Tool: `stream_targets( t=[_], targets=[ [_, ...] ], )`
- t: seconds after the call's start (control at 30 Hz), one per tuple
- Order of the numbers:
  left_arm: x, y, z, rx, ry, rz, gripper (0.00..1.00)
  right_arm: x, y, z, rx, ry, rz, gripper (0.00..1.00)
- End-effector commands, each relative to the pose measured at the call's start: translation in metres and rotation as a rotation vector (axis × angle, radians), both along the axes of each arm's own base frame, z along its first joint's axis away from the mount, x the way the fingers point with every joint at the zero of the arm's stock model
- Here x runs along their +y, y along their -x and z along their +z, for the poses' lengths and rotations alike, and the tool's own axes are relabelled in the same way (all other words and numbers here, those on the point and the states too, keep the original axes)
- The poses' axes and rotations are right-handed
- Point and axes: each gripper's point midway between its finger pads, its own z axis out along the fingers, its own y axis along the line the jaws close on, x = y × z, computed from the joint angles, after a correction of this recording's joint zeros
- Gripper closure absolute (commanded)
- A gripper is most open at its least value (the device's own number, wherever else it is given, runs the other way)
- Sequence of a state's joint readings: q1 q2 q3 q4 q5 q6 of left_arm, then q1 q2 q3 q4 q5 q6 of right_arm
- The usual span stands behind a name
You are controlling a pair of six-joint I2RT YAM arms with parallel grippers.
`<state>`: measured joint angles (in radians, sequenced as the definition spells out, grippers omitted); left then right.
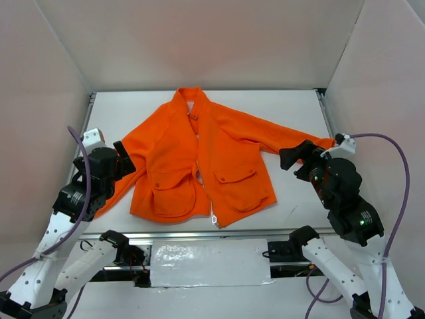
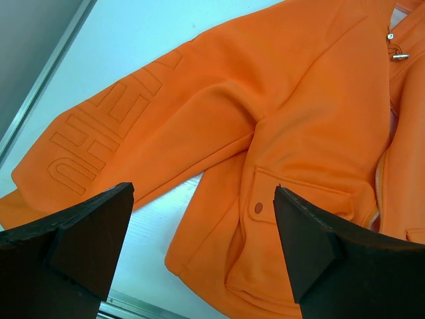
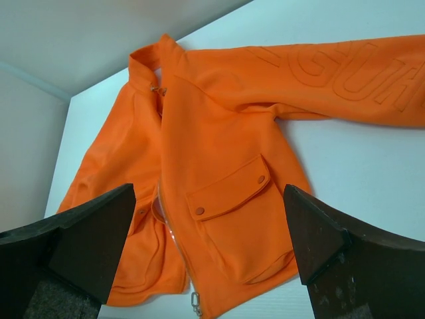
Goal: Zip up the jacket
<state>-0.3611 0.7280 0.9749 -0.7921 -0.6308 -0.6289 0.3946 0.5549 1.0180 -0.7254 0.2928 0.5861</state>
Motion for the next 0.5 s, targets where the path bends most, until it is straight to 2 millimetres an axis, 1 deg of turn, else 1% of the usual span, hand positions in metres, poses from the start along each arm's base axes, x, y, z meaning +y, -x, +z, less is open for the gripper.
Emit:
stream_targets(
  t=[0.0,0.07,0.1,0.17,0.2,0.23,0.27,0.3,0.33,0.37,0.4,0.43,0.47],
  targets=[
    [0.001,-0.003,0.006,-0.029,0.004,0.004,0.01,0.004,0.004,0.018,-0.064,-0.017,0.039,0.0],
    [0.001,-0.003,0.006,-0.027,0.004,0.003,0.01,0.014,0.004,0.019,-0.076,-0.019,0.095,0.0],
    [0.0,-0.003,0.006,-0.03,0.005,0.001,0.01,0.03,0.006,0.019,-0.089,-0.018,0.19,0.0],
    [0.0,-0.003,0.006,-0.03,0.005,0.001,0.01,0.051,0.005,0.014,-0.082,-0.027,0.299,0.0],
    [0.001,-0.003,0.007,-0.032,0.006,0.003,0.01,0.065,0.007,0.011,-0.071,-0.049,0.37,0.0],
    [0.0,-0.003,0.006,-0.031,0.006,0.001,0.01,0.09,0.013,0.008,-0.056,-0.086,0.515,0.0],
    [0.0,-0.003,0.006,-0.029,0.007,0.001,0.01,0.107,0.008,-0.005,0.008,-0.108,0.586,0.0],
    [-0.001,-0.003,0.005,-0.028,0.014,0.0,0.01,0.129,0.016,-0.012,0.056,-0.15,0.682,0.0],
    [-0.003,-0.003,0.006,-0.025,0.022,-0.005,0.01,0.149,0.017,-0.019,0.07,-0.173,0.752,0.0],
    [-0.005,-0.003,0.005,-0.017,0.03,-0.015,0.01,0.168,0.011,-0.038,0.132,-0.168,0.771,0.0],
    [-0.012,-0.002,0.003,-0.009,0.058,-0.043,0.01,0.196,0.029,-0.047,0.166,-0.158,0.85,0.0],
    [-0.017,-0.003,-0.001,0.0,0.07,-0.071,0.0,0.21,0.028,-0.052,0.182,-0.14,0.852,0.0],
    [-0.023,-0.005,-0.001,-0.007,0.078,-0.105,0.01,0.224,0.017,-0.08,0.266,-0.087,0.82,0.02]
  ],
)
